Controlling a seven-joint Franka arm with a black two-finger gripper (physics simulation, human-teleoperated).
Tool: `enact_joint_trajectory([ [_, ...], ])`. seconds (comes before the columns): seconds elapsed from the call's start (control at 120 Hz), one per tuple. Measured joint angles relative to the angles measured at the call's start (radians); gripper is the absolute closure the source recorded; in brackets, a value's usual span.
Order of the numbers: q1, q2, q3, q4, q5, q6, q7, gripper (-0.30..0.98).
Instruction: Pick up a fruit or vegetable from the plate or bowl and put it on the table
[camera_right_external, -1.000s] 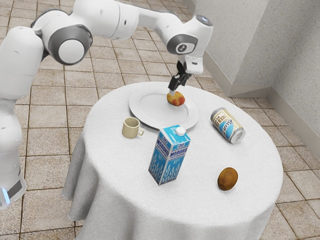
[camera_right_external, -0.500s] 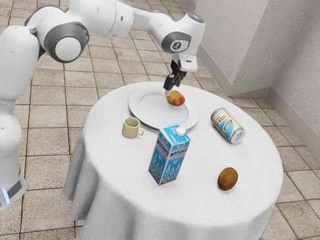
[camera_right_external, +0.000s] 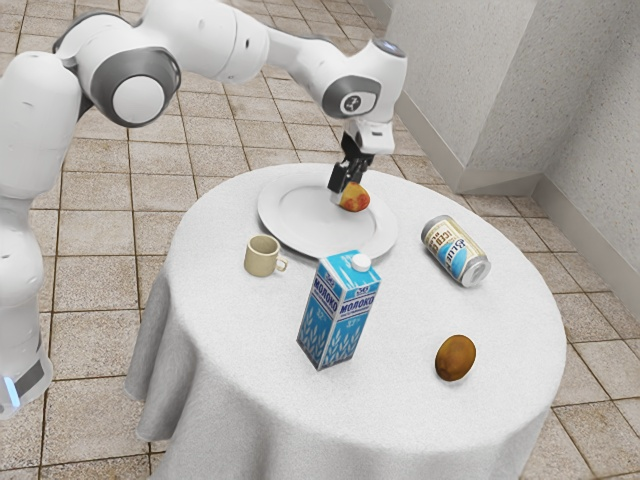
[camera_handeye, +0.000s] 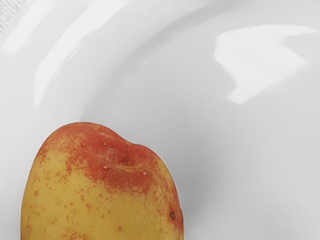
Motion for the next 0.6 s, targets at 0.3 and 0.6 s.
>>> enact_joint_trajectory([
  [0.3,0.011,0.017,0.003,0.007,-0.003,0.022,-0.008,0.0],
  [0.6,0.005,0.04,0.003,0.005,-0.004,0.056,-0.014,0.03],
])
